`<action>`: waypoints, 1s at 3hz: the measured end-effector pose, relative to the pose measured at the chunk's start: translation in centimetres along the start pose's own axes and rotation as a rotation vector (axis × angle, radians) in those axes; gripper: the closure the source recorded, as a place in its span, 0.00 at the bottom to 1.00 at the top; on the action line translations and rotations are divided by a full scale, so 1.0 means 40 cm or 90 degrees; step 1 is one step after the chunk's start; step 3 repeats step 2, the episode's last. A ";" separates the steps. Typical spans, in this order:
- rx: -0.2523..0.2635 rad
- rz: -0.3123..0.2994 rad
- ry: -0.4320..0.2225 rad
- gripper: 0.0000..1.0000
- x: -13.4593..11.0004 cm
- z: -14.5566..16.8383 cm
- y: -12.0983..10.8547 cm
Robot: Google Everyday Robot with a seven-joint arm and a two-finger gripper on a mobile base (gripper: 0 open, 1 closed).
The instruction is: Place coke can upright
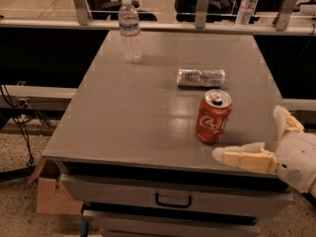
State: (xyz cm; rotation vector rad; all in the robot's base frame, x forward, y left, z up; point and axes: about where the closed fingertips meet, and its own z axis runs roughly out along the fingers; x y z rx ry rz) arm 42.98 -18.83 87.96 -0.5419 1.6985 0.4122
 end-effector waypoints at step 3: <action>0.044 -0.014 0.048 0.00 0.001 -0.065 -0.006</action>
Offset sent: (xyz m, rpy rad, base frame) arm -0.0178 -0.0154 0.0028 -0.0610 0.0389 -0.0590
